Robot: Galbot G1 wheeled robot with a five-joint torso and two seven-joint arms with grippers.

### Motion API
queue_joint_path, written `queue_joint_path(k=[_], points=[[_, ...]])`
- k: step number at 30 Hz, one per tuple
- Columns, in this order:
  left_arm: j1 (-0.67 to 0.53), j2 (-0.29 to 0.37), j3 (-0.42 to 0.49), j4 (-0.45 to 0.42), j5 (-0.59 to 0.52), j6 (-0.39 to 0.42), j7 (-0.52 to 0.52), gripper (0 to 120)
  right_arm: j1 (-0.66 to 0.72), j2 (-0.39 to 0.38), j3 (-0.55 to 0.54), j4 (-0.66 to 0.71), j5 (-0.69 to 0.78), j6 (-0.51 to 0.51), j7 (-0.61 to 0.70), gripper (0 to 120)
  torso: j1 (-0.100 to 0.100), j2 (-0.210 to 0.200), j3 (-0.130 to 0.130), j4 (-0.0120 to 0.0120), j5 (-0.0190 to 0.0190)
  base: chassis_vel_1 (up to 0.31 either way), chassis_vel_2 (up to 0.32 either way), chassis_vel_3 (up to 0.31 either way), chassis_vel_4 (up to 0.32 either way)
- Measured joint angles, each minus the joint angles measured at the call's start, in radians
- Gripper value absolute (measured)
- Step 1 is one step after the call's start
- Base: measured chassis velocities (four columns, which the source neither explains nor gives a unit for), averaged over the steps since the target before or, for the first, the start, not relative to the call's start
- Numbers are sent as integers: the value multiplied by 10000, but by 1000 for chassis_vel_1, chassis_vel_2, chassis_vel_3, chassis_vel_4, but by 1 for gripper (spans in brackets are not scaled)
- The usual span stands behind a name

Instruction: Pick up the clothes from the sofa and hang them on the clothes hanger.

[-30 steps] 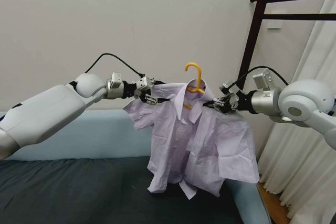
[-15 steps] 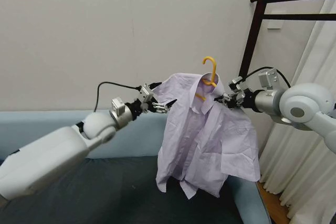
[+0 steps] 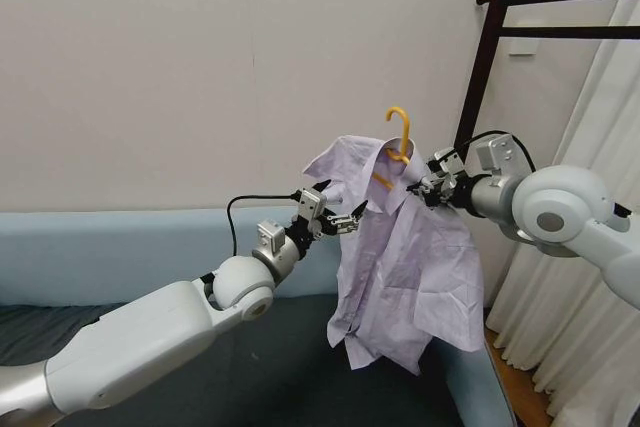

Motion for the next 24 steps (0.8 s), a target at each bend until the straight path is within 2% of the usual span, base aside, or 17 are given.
queue_joint_path(k=[2,5,7,15,16,19,24], points=[[-12,-63,8,55,0,4,-22,78,101,41,-134,-1,37,1,33,2,0,0,0,-1,0,0,0,0,0],[-22,-220,35,230,-16,23,-44,61,465,168,-540,-25,192,3,163,2,0,0,0,-1,0,0,0,0,0],[-4,-221,38,253,-18,23,-44,57,529,196,-602,-32,261,4,231,2,0,0,0,1,0,0,0,0,0],[120,-262,46,326,20,35,-13,25,677,308,-898,-119,478,11,467,2,0,0,0,0,-1,0,0,0,0],[120,-262,46,326,20,35,-13,25,677,308,-898,-119,478,11,467,2,0,0,0,0,-1,0,0,0,0],[120,-308,89,202,6,99,-38,11,675,411,-902,-191,569,12,625,2,0,0,0,1,-1,0,0,0,0],[110,-367,101,74,-39,206,-239,0,678,468,-897,-248,662,12,696,2,0,-1,1,0,0,0,0,0,0]])
